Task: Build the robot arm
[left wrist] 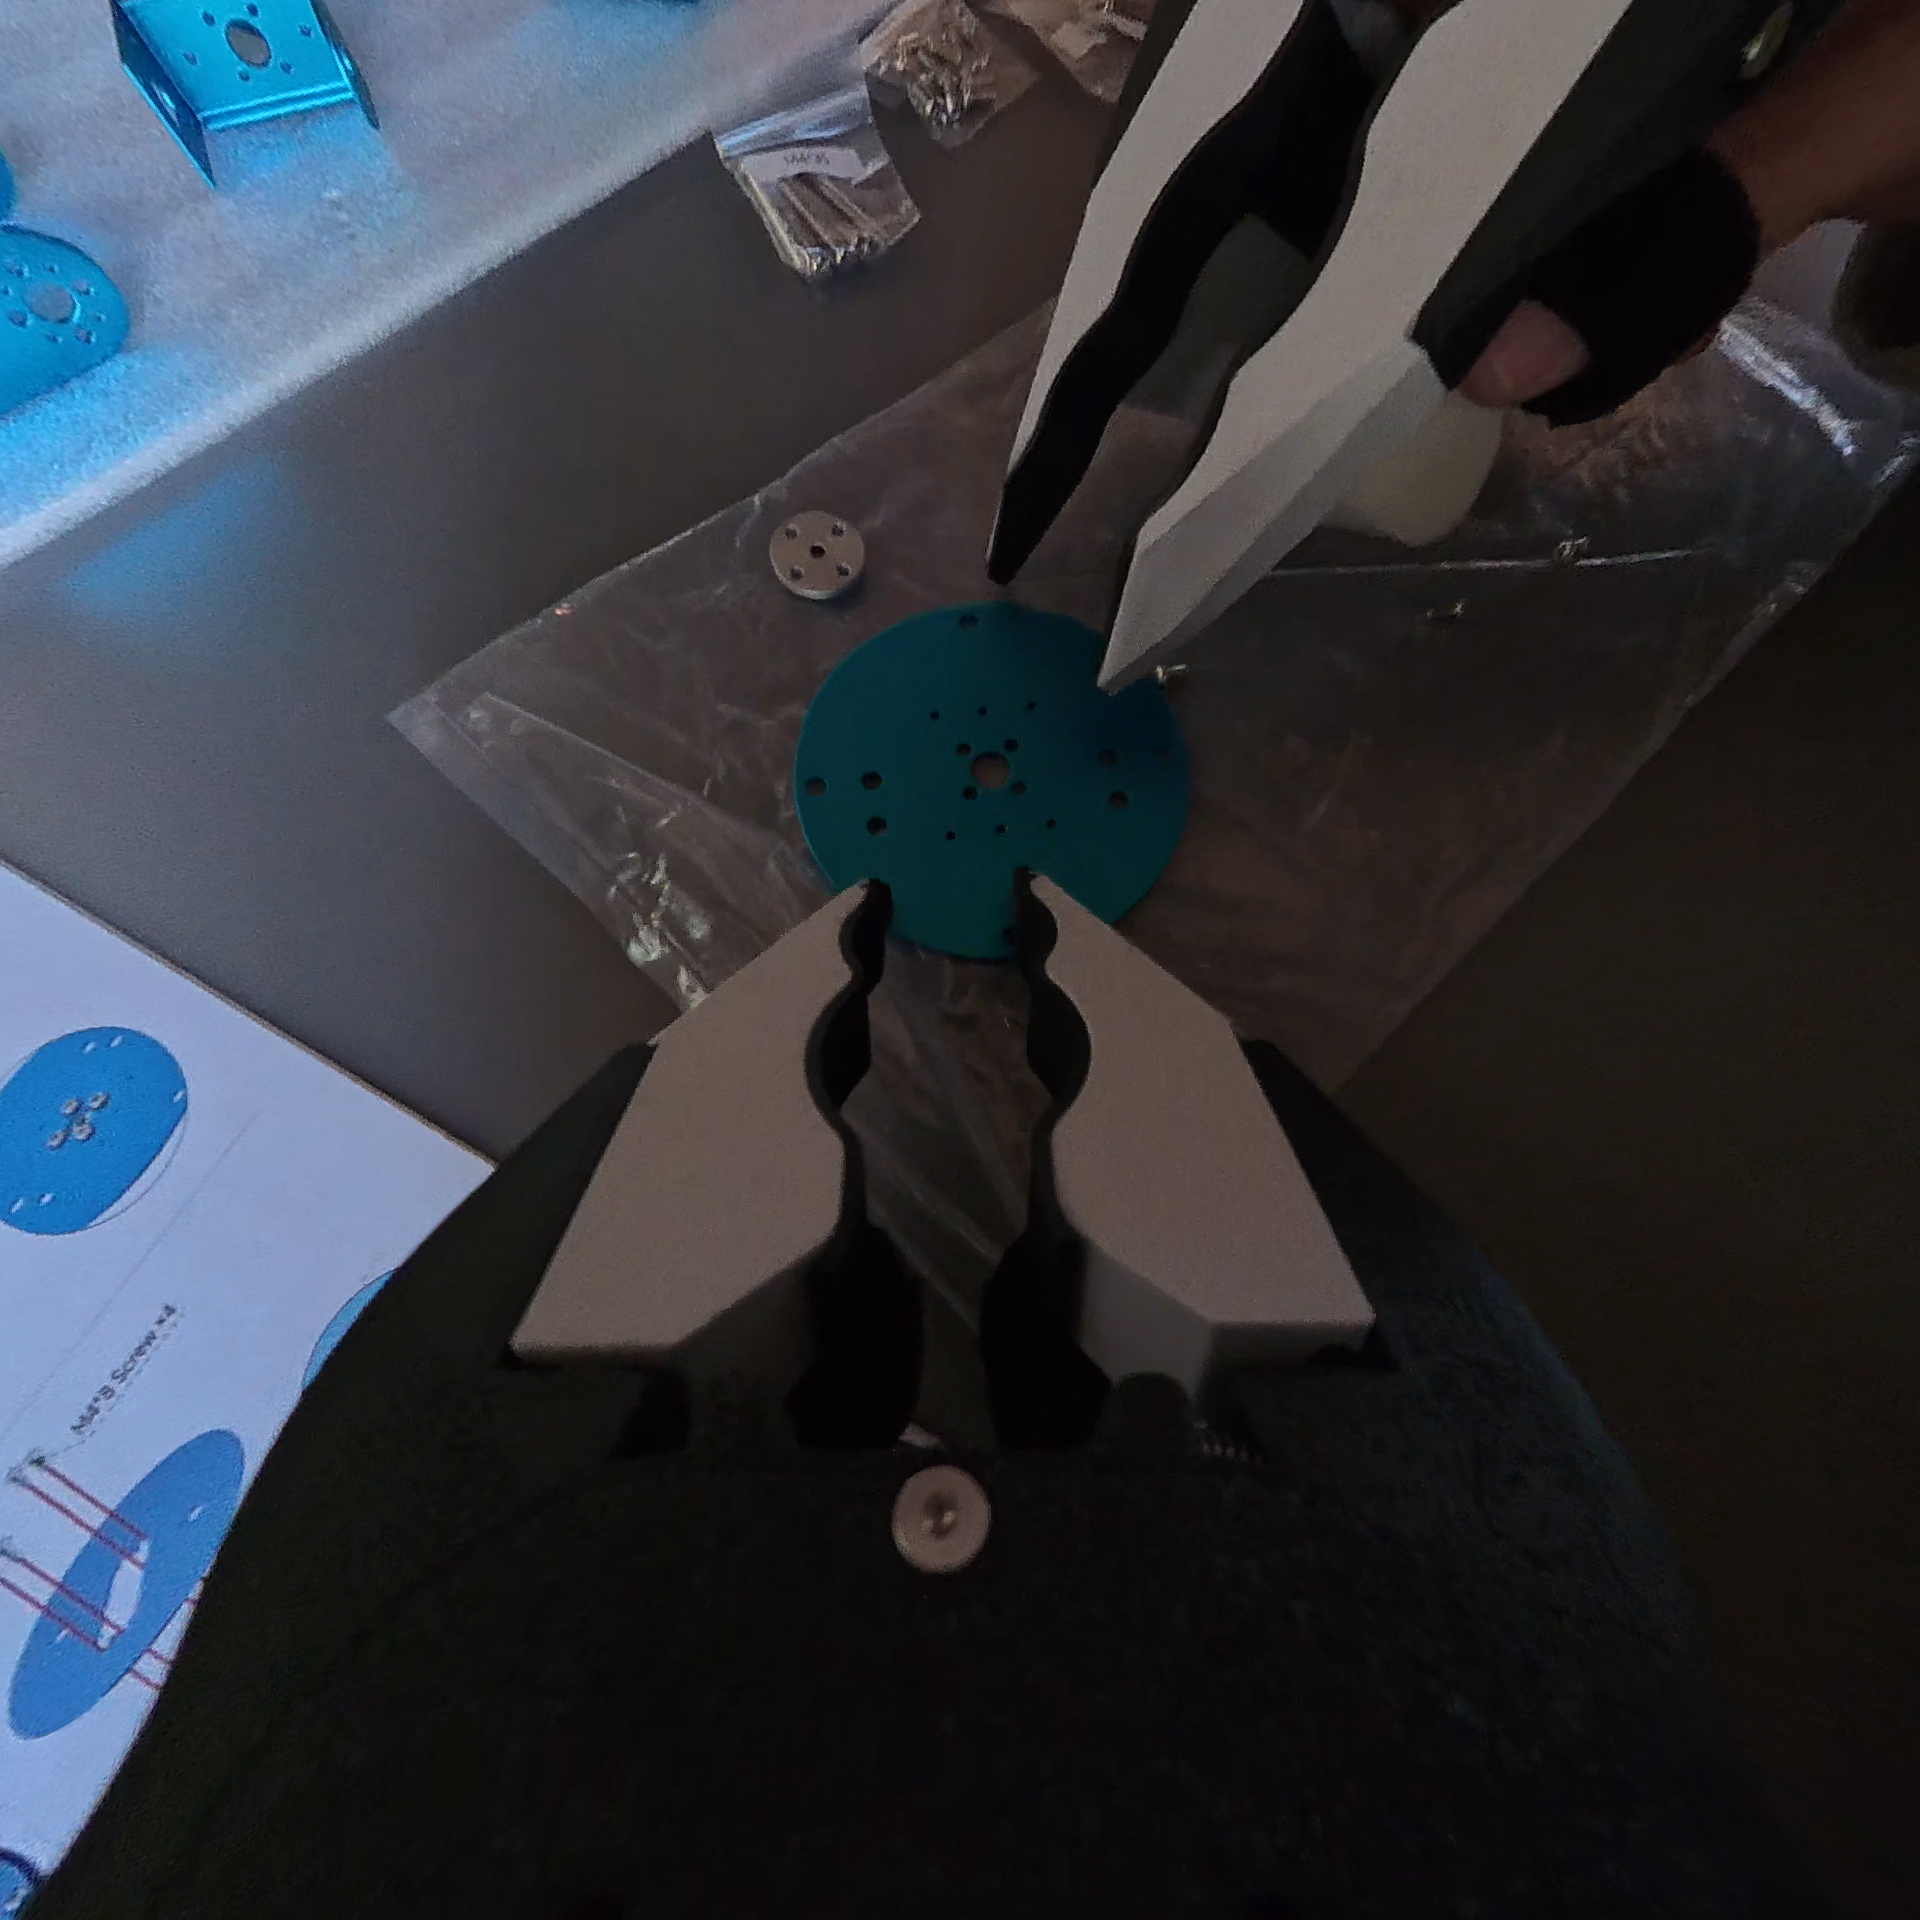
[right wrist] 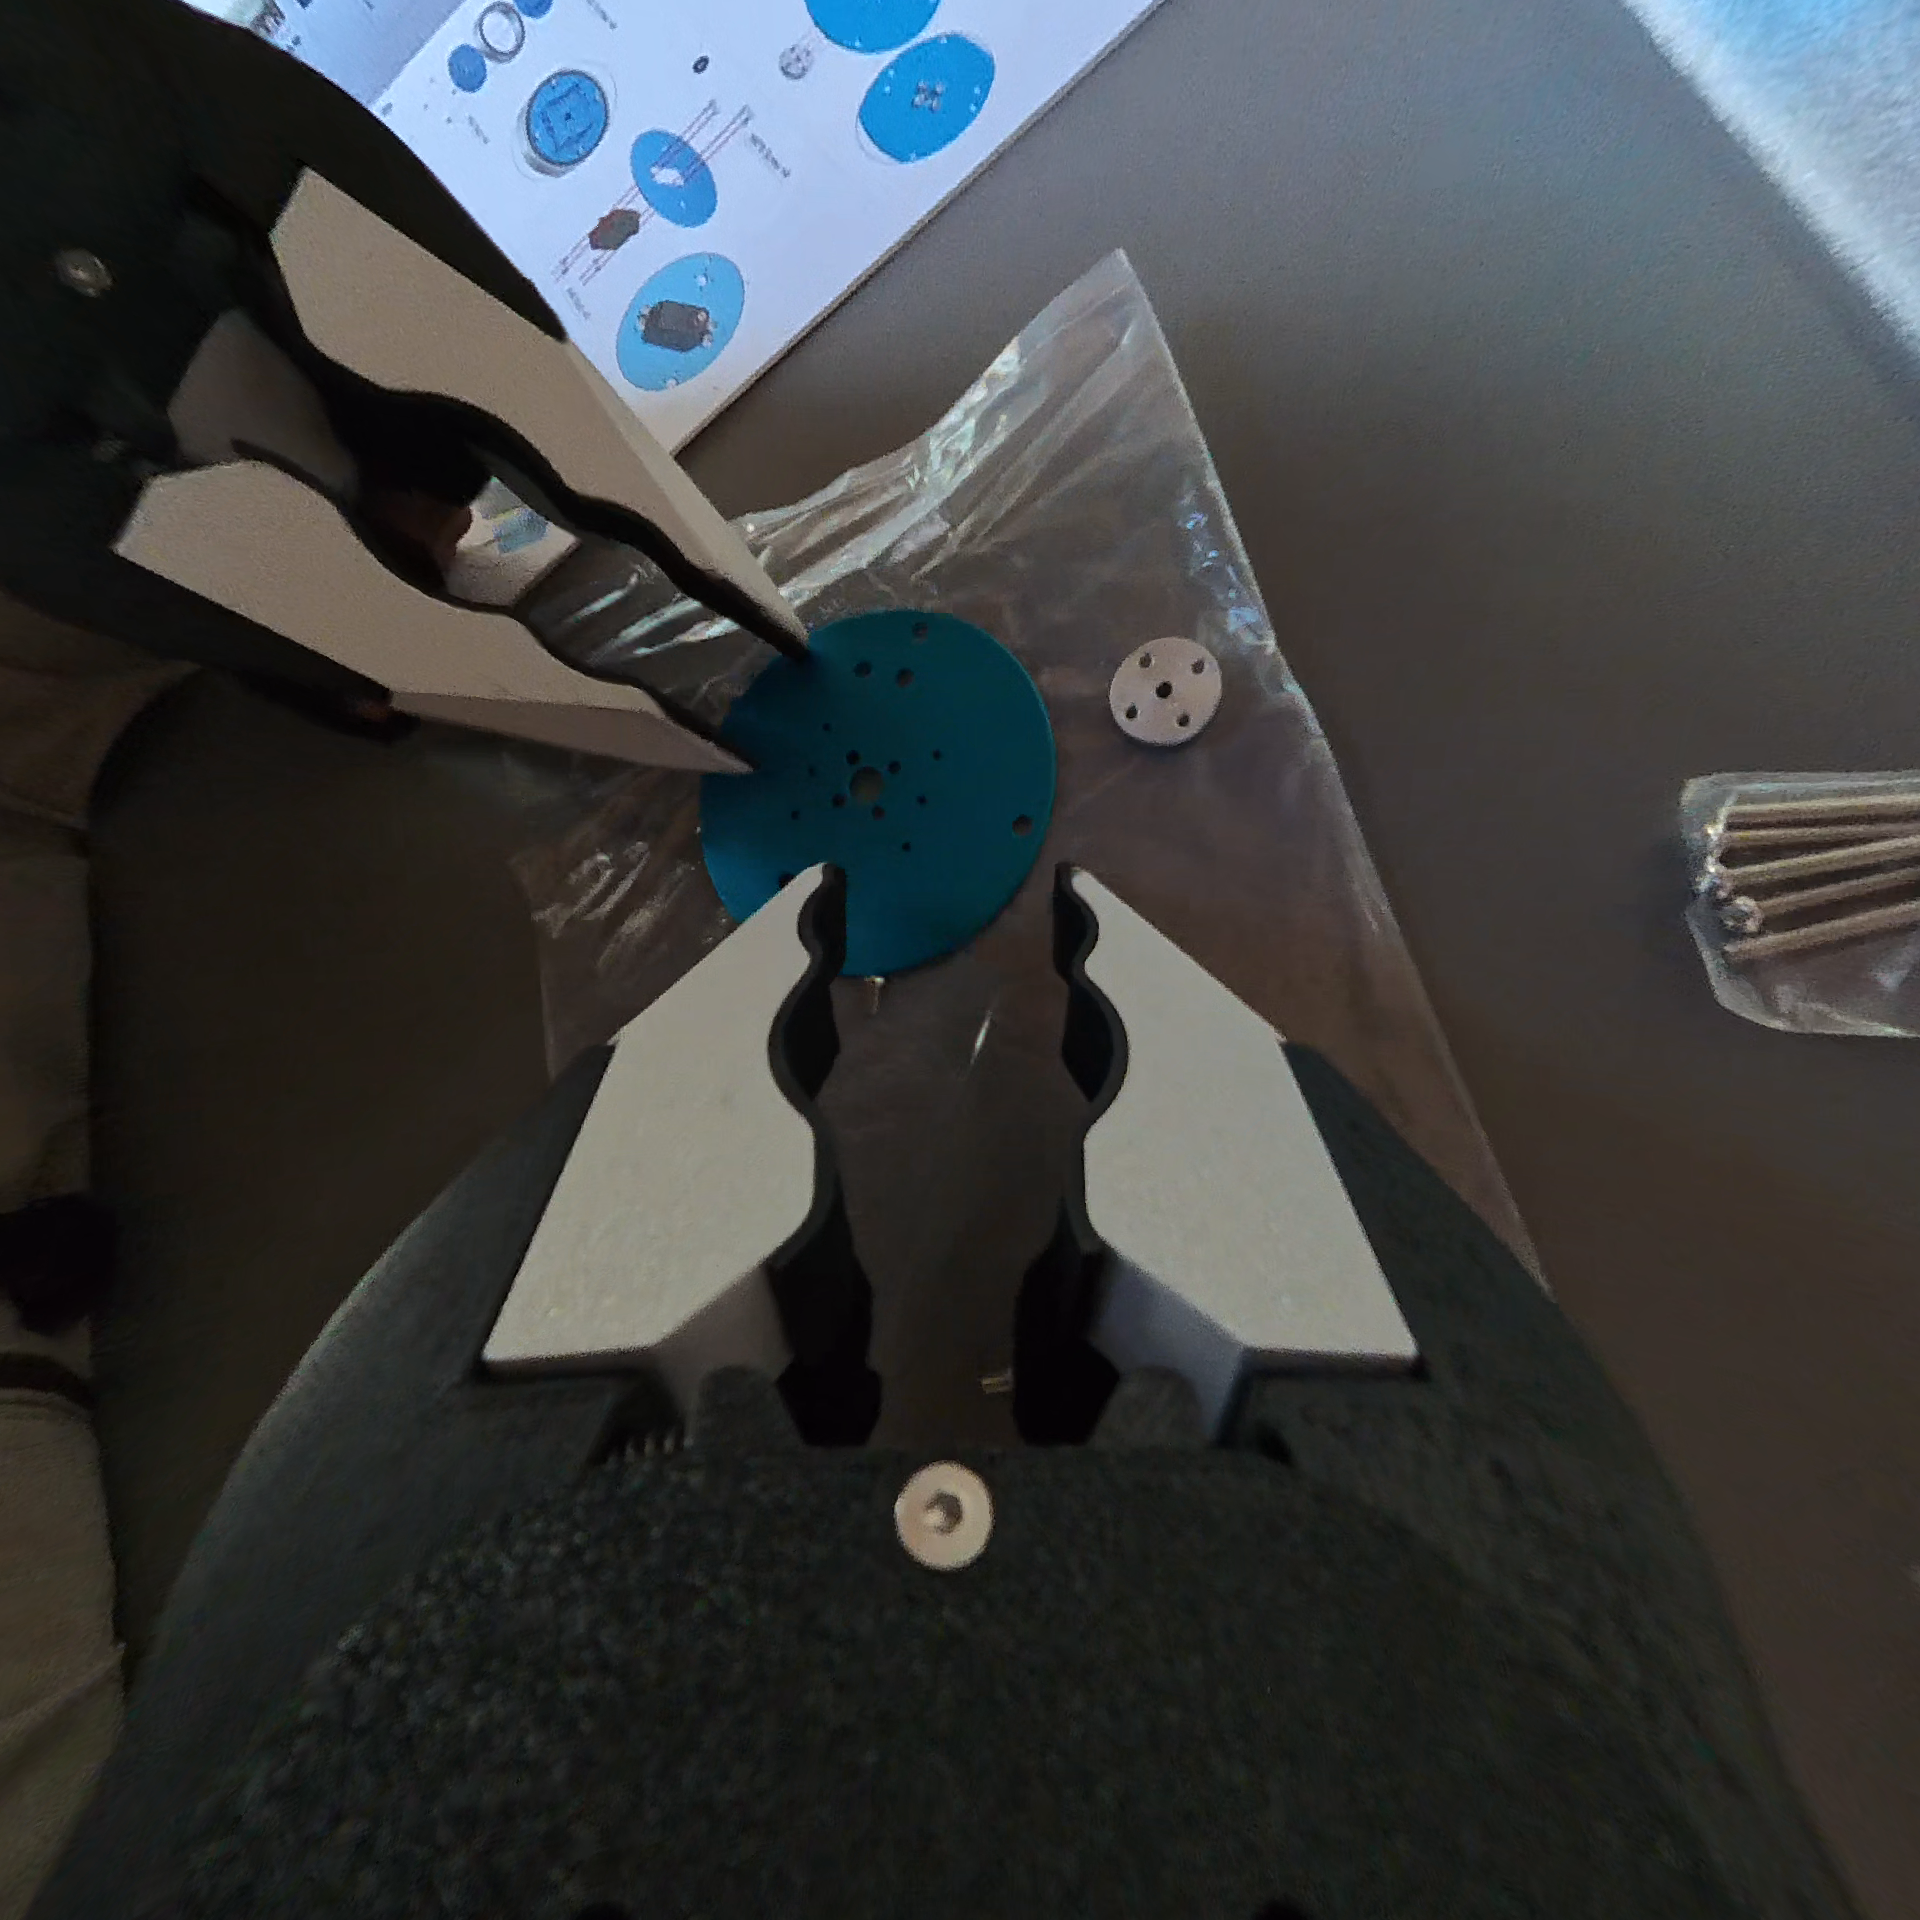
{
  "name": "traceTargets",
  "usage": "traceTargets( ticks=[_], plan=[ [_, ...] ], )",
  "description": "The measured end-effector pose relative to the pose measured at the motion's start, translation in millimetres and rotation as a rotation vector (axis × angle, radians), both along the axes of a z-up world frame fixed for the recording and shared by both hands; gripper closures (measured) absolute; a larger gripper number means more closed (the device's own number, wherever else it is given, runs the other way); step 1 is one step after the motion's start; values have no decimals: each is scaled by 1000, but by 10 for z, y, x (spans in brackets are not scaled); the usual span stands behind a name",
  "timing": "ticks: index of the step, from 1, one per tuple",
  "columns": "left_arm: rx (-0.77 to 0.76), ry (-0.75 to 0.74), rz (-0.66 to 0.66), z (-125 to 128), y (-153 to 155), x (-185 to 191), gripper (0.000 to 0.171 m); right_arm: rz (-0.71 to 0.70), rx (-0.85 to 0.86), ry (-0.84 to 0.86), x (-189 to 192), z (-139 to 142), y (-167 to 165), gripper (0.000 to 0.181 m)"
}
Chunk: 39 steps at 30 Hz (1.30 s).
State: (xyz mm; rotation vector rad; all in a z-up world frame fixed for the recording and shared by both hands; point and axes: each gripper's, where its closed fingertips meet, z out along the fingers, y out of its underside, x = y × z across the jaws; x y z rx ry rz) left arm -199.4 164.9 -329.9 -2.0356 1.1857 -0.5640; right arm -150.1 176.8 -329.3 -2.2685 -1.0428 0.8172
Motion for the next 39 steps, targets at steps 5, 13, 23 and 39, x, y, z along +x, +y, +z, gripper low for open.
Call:
traceTargets(
  ticks=[5,13,23,39],
  plan=[
    [16,13,1,-13,-1,10,150,-35,-119,88,-77,40,-41,138],
    [3,-83,1,135,-21,44,150,-72,-324,502,-214,479,-81,139],
    [3,-162,37,231,-74,-41,144,-61,-216,389,-397,438,-165,176],
    [-690,-798,104,914,-18,-119,137,328,1288,-482,-364,719,-256,181]
  ],
)
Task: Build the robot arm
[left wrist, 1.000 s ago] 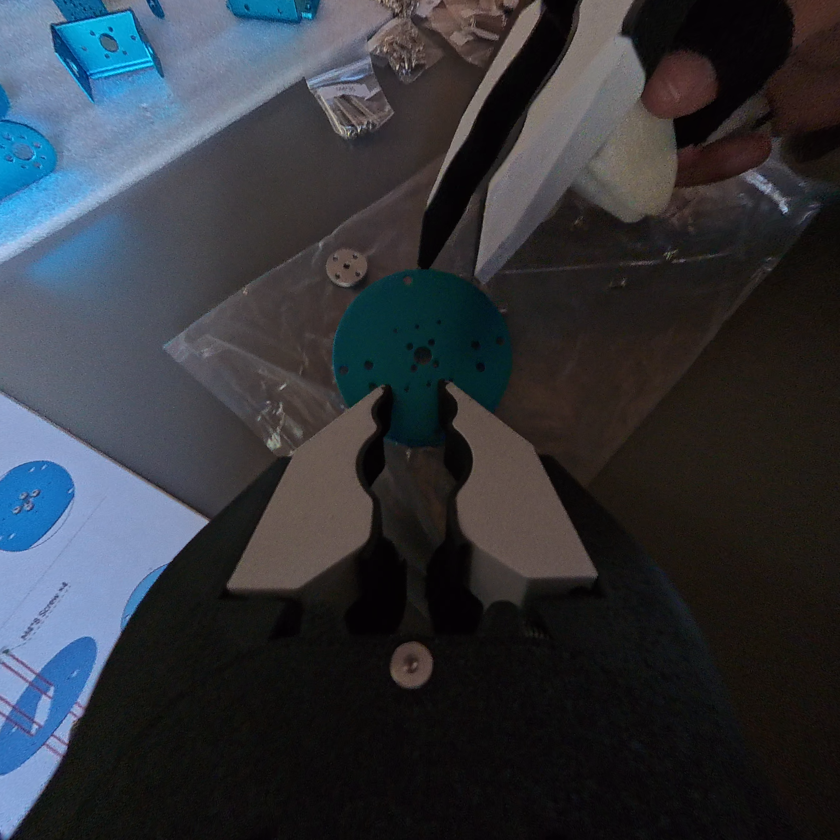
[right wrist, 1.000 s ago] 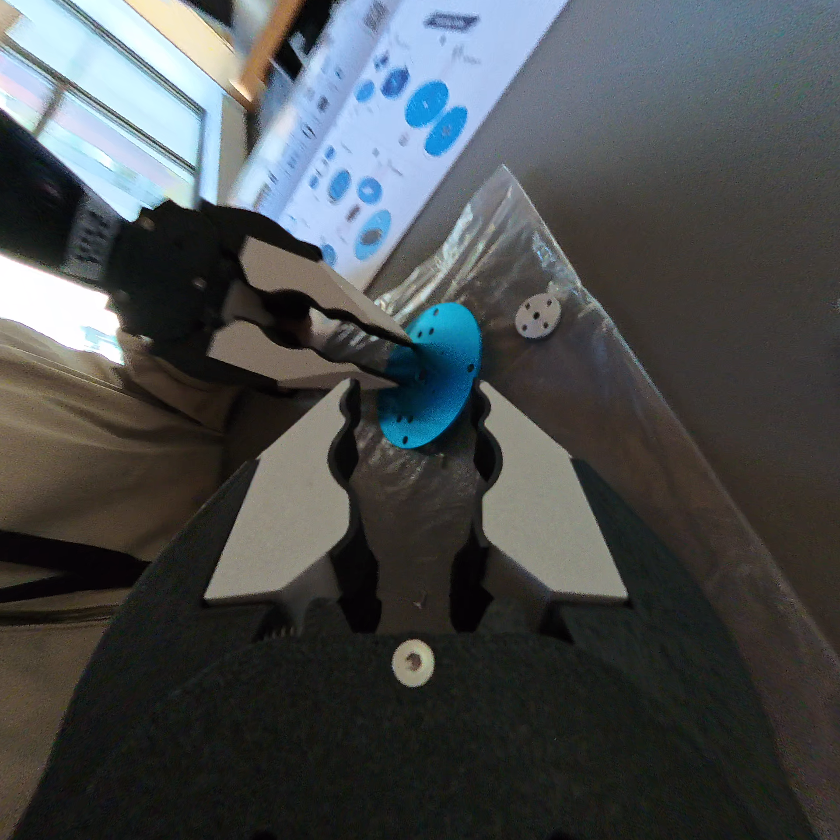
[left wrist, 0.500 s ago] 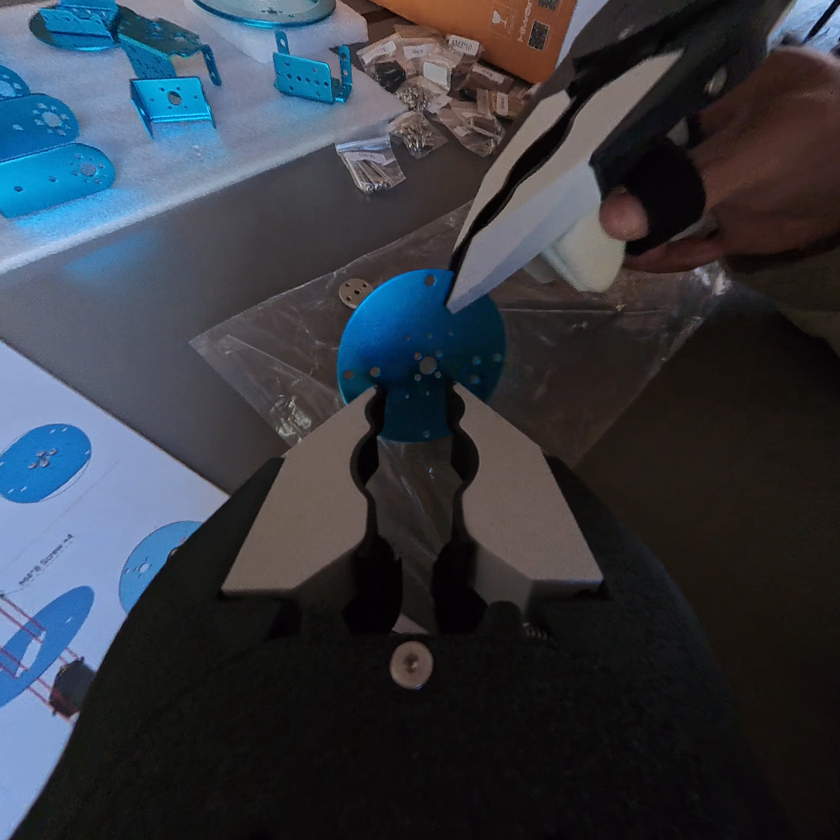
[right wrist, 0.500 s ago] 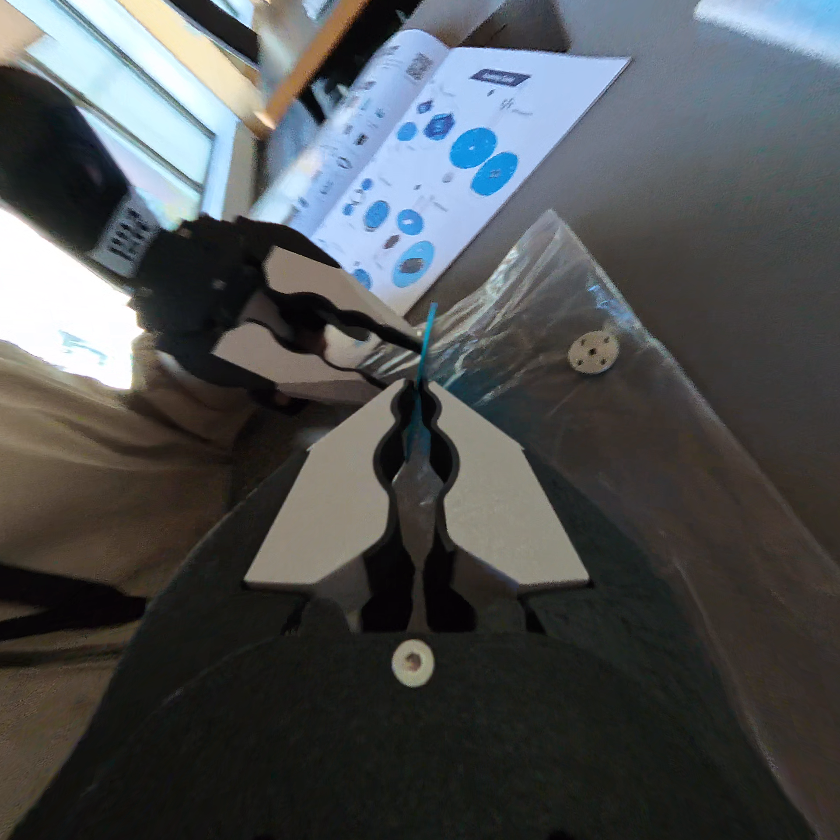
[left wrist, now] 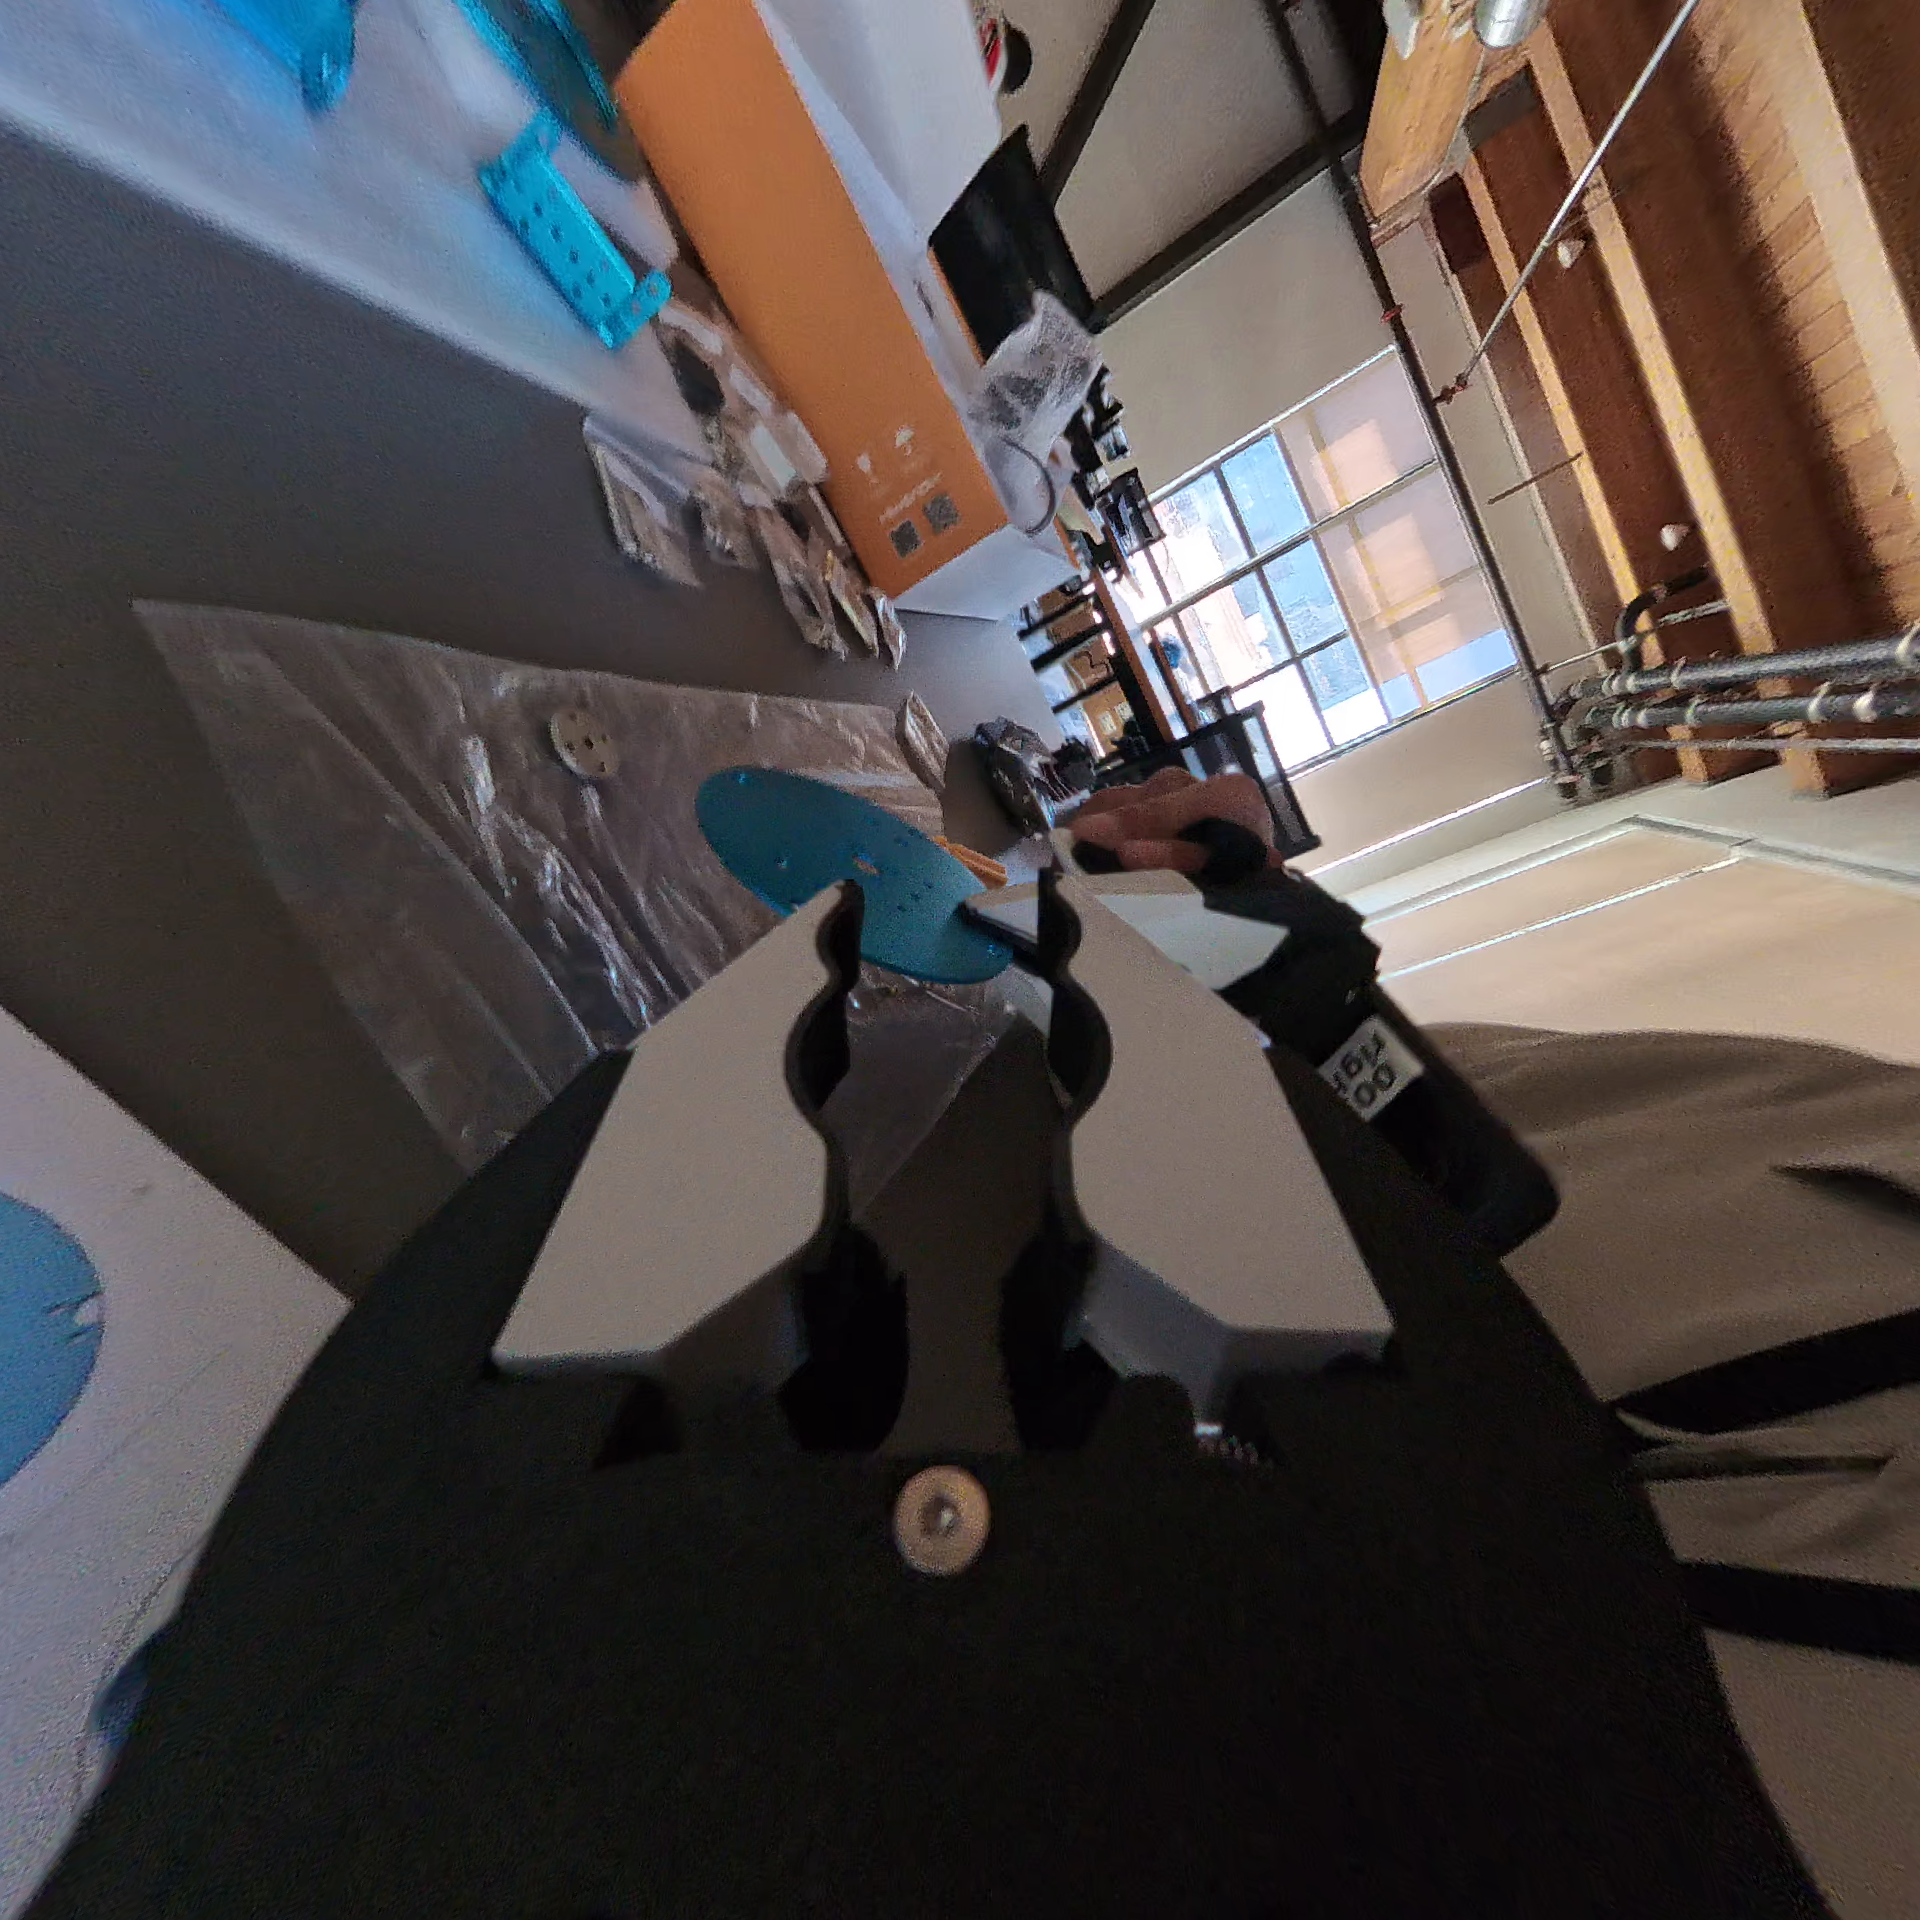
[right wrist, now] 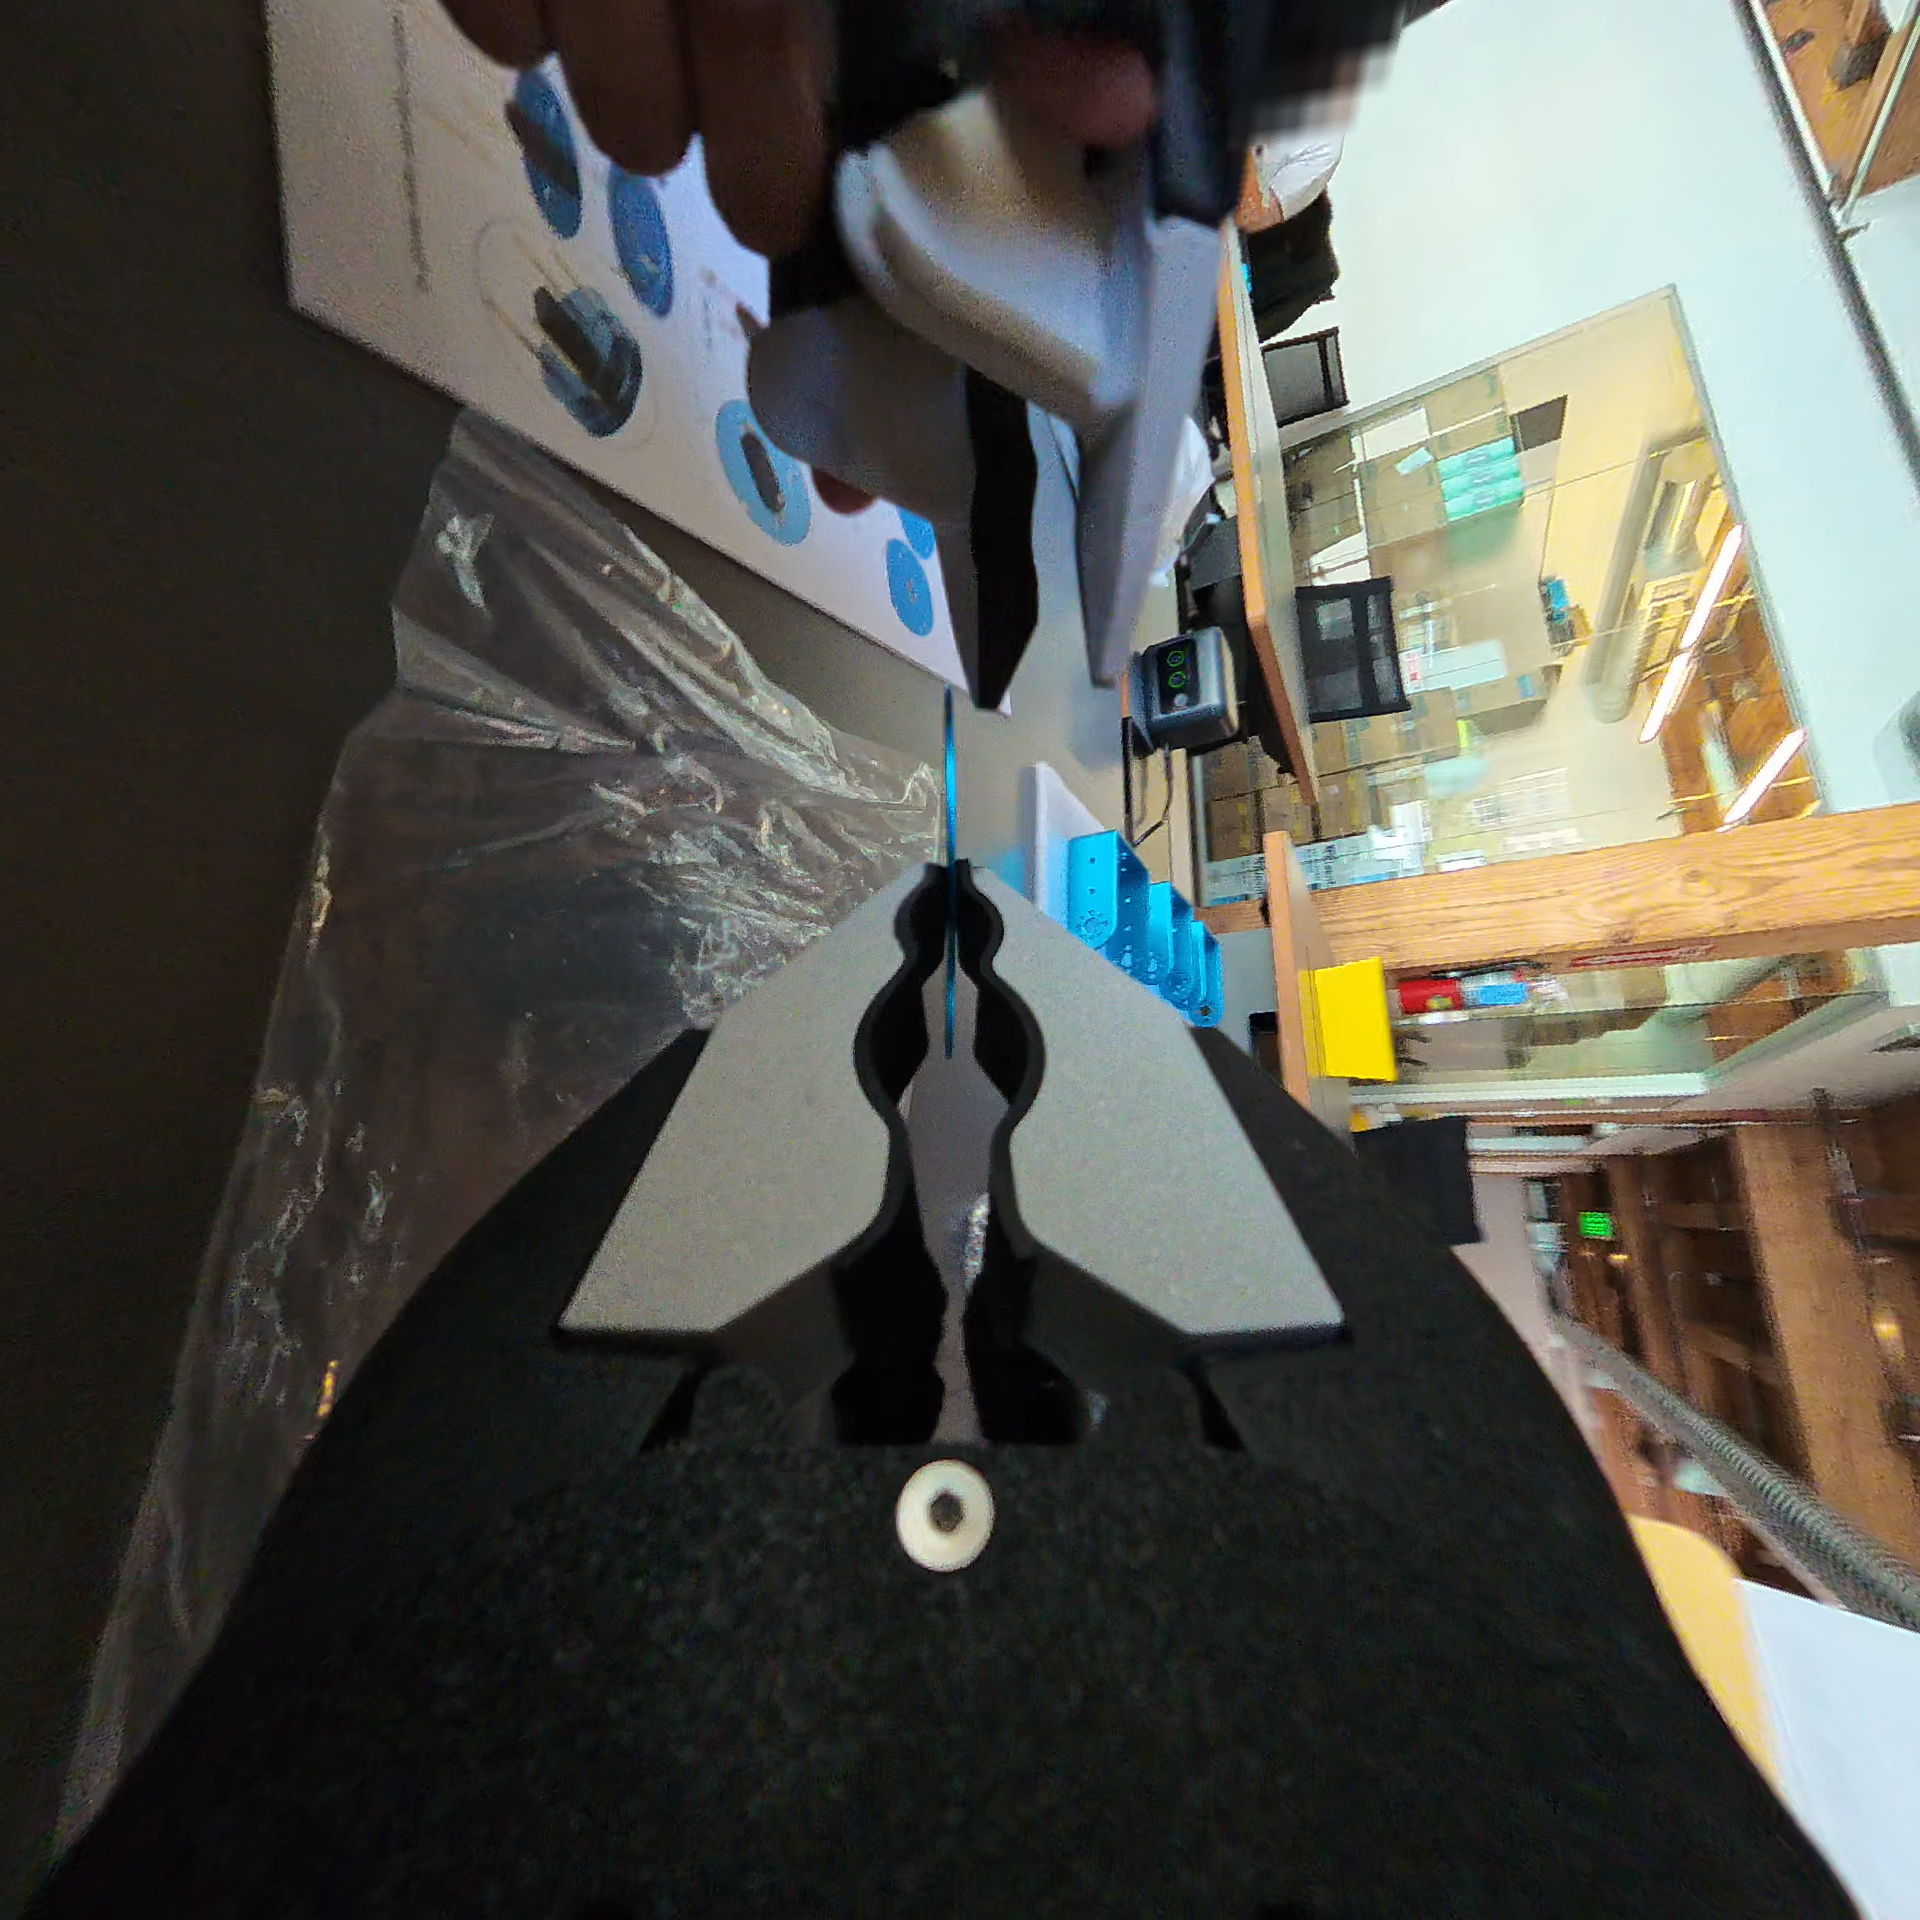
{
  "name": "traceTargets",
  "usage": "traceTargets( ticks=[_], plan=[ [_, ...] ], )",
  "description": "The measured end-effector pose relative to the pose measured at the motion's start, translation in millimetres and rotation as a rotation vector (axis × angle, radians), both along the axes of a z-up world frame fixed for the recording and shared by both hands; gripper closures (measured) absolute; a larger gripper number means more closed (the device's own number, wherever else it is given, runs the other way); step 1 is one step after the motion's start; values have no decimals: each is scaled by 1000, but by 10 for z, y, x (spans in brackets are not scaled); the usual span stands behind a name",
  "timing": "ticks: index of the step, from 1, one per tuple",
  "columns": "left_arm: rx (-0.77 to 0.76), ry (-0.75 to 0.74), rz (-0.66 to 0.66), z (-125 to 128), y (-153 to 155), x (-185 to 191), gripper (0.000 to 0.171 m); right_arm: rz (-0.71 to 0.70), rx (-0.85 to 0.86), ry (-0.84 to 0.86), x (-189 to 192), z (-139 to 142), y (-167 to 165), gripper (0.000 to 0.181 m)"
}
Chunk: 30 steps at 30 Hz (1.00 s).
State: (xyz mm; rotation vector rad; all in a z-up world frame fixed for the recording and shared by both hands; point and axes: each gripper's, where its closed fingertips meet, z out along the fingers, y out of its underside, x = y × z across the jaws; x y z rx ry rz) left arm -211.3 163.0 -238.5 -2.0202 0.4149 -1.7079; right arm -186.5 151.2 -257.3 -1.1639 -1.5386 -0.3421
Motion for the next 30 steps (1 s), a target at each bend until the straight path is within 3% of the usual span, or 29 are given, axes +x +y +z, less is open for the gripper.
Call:
traceTargets(
  ticks=[2,4,6,9,10,12,14,16,17,19,21,24,27,30],
  plan=[
    [-70,-15,0,-63,50,65,142,2,92,-51,-11,-13,6,181],
    [-112,-31,27,-90,143,82,165,17,157,-43,-38,7,-6,181],
    [-117,0,48,-160,226,77,170,37,184,-42,-45,23,-29,181],
    [-138,-15,42,-161,260,41,161,52,188,-48,-21,22,-8,181],
    [-134,-19,52,-156,282,3,161,68,221,-67,-12,34,2,181],
    [-139,-7,91,-182,339,-87,142,68,312,-72,19,100,30,181],
    [-144,-13,76,-192,316,-87,141,90,382,-66,13,152,13,181],
    [-167,-71,-13,-128,187,14,148,111,380,-61,-17,135,-9,181],
    [-175,-77,-42,-126,137,57,161,115,361,-68,-31,104,-13,181],
    [-171,-81,-40,-137,142,65,165,103,328,-38,-32,91,-2,181],
    [-170,-122,-52,-70,138,25,170,61,190,73,-26,43,15,177],
    [-39,-44,3,-91,218,-167,171,32,-343,297,-60,-68,-61,139],
    [18,-44,62,-35,284,-424,171,-132,-752,374,184,-257,244,142],
    [47,-30,132,-38,331,-612,171,-247,-974,320,342,-600,544,137]
  ],
)
